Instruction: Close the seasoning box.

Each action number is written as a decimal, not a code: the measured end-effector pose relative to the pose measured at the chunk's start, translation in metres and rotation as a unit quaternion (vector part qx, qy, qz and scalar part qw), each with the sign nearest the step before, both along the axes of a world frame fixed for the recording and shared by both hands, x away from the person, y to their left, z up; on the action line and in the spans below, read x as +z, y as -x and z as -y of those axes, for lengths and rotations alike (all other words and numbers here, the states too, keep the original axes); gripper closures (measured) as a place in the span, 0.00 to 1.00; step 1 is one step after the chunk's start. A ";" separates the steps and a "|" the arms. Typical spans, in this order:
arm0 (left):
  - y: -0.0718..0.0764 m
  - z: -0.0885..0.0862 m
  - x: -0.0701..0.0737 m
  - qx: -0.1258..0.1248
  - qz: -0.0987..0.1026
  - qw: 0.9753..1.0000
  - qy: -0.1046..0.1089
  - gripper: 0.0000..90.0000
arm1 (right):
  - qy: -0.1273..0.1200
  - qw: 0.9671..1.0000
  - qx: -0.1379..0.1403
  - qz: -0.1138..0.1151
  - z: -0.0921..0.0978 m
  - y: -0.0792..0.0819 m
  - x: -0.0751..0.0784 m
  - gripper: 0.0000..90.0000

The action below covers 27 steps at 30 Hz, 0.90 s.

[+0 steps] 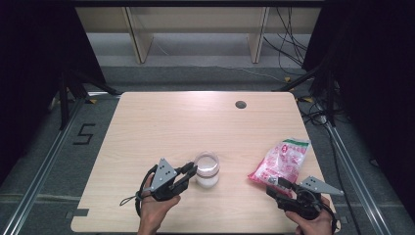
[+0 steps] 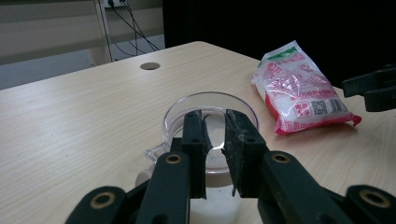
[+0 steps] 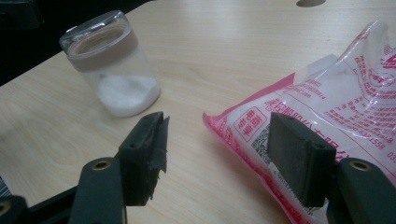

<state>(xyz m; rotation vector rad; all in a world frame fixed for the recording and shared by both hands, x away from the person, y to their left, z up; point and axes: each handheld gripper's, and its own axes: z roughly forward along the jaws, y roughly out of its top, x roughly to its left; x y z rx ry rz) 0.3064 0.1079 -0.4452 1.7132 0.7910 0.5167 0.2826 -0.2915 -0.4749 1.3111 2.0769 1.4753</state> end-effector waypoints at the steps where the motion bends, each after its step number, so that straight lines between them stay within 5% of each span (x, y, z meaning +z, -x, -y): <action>1: 0.000 -0.001 -0.001 -0.005 0.000 1.000 0.001 0.84 | 0.004 1.000 0.004 0.000 0.000 -0.001 -0.001 0.42; 5: 0.006 -0.003 -0.005 -0.012 -0.005 1.000 0.003 0.77 | 0.013 1.000 0.002 0.003 -0.001 -0.001 -0.001 0.42; 9: 0.014 -0.001 -0.008 -0.034 -0.012 0.999 0.036 0.69 | 0.008 1.000 0.000 0.007 -0.002 0.000 -0.001 0.42; 16: 0.023 0.009 -0.006 -0.050 -0.009 0.998 0.031 0.54 | 0.011 1.000 0.002 0.009 -0.002 -0.001 -0.002 0.42; 18: 0.025 0.010 -0.006 -0.053 -0.014 0.998 0.015 0.49 | 0.000 1.000 -0.003 -0.017 -0.005 0.003 -0.001 0.41; 27: 0.028 0.025 -0.019 -0.066 -0.037 0.997 0.010 0.32 | 0.012 1.000 0.009 0.009 -0.005 -0.001 -0.003 0.40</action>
